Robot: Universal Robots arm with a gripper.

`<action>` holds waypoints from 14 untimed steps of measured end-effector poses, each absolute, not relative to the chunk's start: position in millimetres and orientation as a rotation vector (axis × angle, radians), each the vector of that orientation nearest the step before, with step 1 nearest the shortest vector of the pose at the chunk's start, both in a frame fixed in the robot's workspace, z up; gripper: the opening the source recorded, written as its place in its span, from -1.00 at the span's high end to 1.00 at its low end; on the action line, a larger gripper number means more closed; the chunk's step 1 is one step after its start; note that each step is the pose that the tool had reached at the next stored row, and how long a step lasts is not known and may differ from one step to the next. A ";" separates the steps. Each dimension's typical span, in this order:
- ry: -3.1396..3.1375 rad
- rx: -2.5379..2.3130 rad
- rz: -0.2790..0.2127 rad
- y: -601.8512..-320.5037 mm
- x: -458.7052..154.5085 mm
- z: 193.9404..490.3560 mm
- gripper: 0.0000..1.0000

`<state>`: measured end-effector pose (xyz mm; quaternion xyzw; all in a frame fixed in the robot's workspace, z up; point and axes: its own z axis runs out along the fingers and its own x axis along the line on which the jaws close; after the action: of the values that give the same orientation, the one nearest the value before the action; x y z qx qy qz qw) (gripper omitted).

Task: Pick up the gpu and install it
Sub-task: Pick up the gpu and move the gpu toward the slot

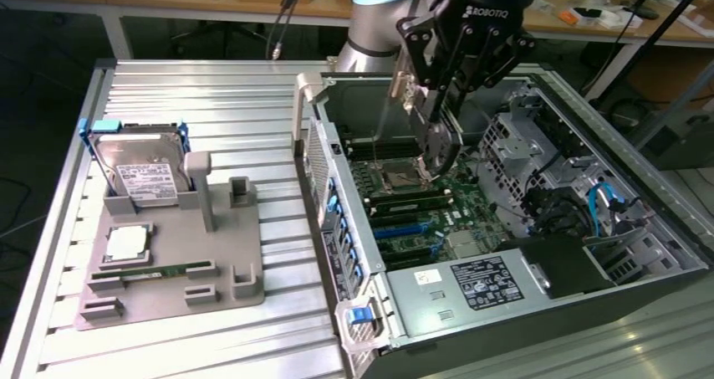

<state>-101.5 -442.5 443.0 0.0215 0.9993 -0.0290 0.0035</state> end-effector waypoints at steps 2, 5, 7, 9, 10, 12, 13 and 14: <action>3.133 0.065 -0.091 -442.5 -96.8 443.0 0.46; 3.133 0.060 -0.091 -442.5 -87.5 443.0 0.46; 3.133 0.058 -0.091 -442.5 -82.1 443.0 0.46; 3.133 0.055 -0.091 -442.5 -77.5 443.0 0.46; 3.133 0.054 -0.091 -442.5 -75.1 443.0 0.46; 3.133 0.052 -0.091 -442.5 -70.7 443.0 0.46; 3.133 0.051 -0.091 -442.5 -68.1 443.0 0.46; 3.133 0.049 -0.091 -442.5 -64.5 443.0 0.46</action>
<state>-64.5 -442.5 443.0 0.0155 0.9995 -0.0290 0.0036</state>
